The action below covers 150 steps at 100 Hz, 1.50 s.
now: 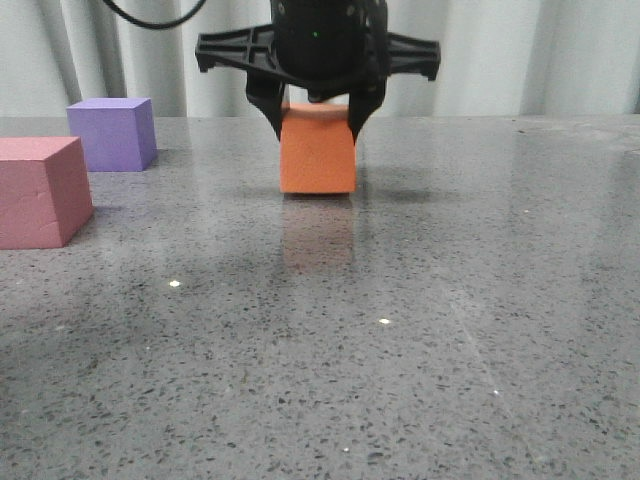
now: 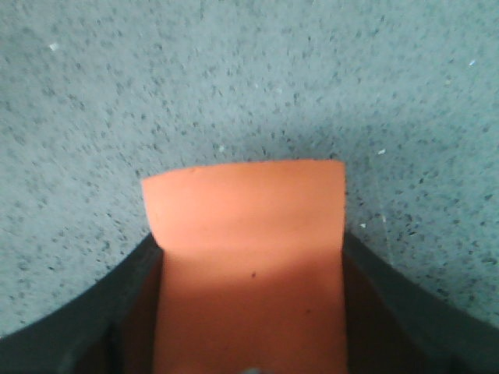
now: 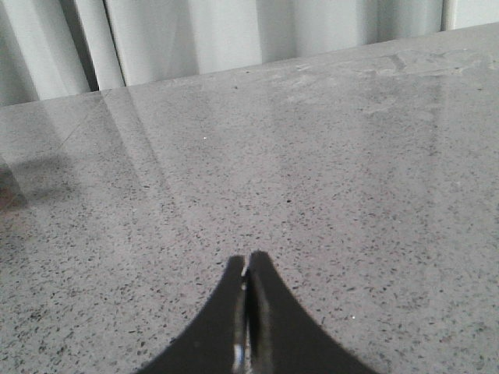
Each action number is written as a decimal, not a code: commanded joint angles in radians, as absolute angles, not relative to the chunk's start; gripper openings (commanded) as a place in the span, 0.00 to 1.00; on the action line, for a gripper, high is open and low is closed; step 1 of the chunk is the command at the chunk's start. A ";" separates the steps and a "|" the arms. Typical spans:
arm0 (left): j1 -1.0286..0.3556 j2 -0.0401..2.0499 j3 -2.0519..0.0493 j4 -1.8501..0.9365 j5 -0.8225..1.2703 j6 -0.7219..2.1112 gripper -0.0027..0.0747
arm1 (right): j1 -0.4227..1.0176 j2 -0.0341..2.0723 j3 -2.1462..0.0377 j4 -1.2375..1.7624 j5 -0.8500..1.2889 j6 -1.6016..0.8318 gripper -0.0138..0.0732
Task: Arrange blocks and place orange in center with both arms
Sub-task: 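Lower the left gripper over the orange cube and close on it, then carry the orange cube with the left gripper toward the purple cube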
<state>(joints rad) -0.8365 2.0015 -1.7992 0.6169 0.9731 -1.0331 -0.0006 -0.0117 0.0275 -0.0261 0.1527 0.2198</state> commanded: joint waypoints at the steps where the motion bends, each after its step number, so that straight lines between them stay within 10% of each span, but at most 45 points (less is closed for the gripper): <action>1: -0.838 1.891 -1.833 0.691 0.954 -1.013 0.22 | -0.006 -0.031 0.014 -0.039 0.068 0.212 0.08; 150: -0.458 1.475 -1.236 0.684 0.605 -0.887 0.24 | -0.006 -0.031 0.014 -0.039 0.068 0.212 0.08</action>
<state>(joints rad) -0.4617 1.5065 -1.2262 0.6494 0.6683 -0.8864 -0.0006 -0.0117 0.0275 -0.0261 0.1527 0.2198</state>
